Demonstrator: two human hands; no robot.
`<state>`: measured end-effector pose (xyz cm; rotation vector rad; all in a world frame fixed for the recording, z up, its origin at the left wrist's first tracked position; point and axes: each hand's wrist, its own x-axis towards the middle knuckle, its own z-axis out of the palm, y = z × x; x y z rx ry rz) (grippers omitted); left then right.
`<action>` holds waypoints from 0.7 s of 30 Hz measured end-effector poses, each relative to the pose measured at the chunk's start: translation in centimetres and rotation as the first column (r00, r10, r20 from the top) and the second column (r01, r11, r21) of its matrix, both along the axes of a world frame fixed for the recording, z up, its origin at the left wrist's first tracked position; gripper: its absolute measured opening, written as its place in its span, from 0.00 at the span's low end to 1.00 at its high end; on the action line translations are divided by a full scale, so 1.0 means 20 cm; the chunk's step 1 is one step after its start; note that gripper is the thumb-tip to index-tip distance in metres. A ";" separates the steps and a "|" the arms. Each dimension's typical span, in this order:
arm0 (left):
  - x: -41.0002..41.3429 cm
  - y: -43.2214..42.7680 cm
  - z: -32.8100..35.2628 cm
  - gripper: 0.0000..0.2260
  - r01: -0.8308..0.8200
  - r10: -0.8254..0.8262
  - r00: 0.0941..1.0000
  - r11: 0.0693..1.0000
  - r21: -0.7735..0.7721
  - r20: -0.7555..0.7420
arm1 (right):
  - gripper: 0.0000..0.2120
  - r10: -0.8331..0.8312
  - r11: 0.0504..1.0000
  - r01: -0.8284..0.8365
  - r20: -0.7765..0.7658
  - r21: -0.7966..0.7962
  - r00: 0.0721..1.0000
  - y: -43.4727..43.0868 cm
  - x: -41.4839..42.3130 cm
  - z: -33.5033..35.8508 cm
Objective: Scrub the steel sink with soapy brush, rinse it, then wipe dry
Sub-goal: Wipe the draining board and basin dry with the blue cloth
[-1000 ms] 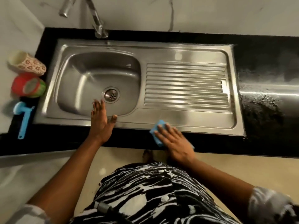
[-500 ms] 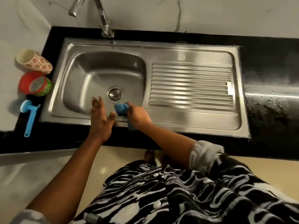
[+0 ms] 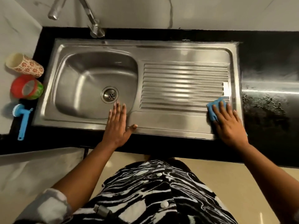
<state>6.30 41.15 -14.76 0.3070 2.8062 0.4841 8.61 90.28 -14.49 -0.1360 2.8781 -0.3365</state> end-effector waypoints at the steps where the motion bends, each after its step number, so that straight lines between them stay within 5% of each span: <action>1: 0.00 0.00 0.01 0.48 -0.004 0.004 1.000 1.000 0.008 0.001 | 0.30 0.069 0.998 -0.069 0.037 0.004 0.997 -0.03 -0.02 -0.02; 7: 0.01 0.05 0.05 0.58 -0.043 0.049 0.998 0.992 0.117 -0.051 | 0.30 0.579 0.816 -0.578 -0.049 0.022 0.814 -0.46 -0.23 -0.08; 15: 0.02 0.05 0.07 0.66 -0.087 0.111 0.989 0.973 0.214 -0.101 | 0.29 0.786 0.615 -0.789 -0.076 -0.005 0.613 -1.31 -0.47 -0.08; 18: 0.02 0.04 0.07 0.66 -0.077 0.104 0.988 0.973 0.215 -0.114 | 0.26 0.764 0.644 -0.765 -0.017 -0.016 0.645 -1.57 -0.55 -0.06; 21: 0.02 0.04 0.06 0.65 -0.068 0.095 0.989 0.973 0.220 -0.116 | 0.18 0.578 0.807 -0.568 0.017 -0.161 0.816 -1.73 -0.58 0.00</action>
